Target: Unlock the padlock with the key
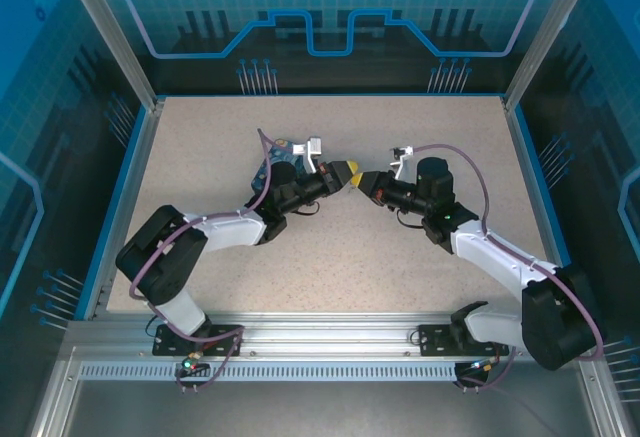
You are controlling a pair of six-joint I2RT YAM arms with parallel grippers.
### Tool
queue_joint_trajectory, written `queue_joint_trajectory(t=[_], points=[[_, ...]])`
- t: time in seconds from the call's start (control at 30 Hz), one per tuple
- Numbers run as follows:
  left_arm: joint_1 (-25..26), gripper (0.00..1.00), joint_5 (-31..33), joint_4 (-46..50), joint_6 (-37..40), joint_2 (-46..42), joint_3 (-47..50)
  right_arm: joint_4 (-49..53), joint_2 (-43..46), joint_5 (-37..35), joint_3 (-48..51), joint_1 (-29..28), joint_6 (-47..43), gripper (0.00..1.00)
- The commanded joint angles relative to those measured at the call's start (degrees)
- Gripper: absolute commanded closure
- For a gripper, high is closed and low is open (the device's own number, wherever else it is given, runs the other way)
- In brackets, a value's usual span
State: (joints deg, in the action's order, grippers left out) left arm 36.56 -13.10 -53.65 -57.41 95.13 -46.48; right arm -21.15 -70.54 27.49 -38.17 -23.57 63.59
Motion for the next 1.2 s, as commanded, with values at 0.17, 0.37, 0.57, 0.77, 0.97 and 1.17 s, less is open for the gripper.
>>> queue_joint_trajectory(t=[0.17,0.37,0.57,0.77,0.97,1.17], points=[[-1.3,0.41,5.5,6.2,3.1,-9.4,2.0,1.9,1.5,4.3,1.7,3.9,-3.4,1.00],[-3.6,0.21,4.5,22.6,9.8,-17.4,-0.7,5.4,3.4,8.9,1.3,7.0,-9.3,1.00],[-4.0,0.01,6.5,44.8,18.4,-20.2,-10.3,12.7,4.4,10.9,-0.9,7.1,-17.0,1.00],[-4.9,0.01,9.6,55.9,14.0,-20.1,-16.5,22.1,5.4,2.8,-5.6,4.2,-26.7,1.00],[-5.1,0.01,1.7,76.4,5.9,-13.8,-28.9,27.5,6.3,-14.8,-9.9,-3.6,-39.4,1.00],[-5.1,0.03,-1.2,77.4,-9.3,-11.4,-26.4,26.4,7.1,-28.6,-10.8,-10.0,-52.1,1.00]])
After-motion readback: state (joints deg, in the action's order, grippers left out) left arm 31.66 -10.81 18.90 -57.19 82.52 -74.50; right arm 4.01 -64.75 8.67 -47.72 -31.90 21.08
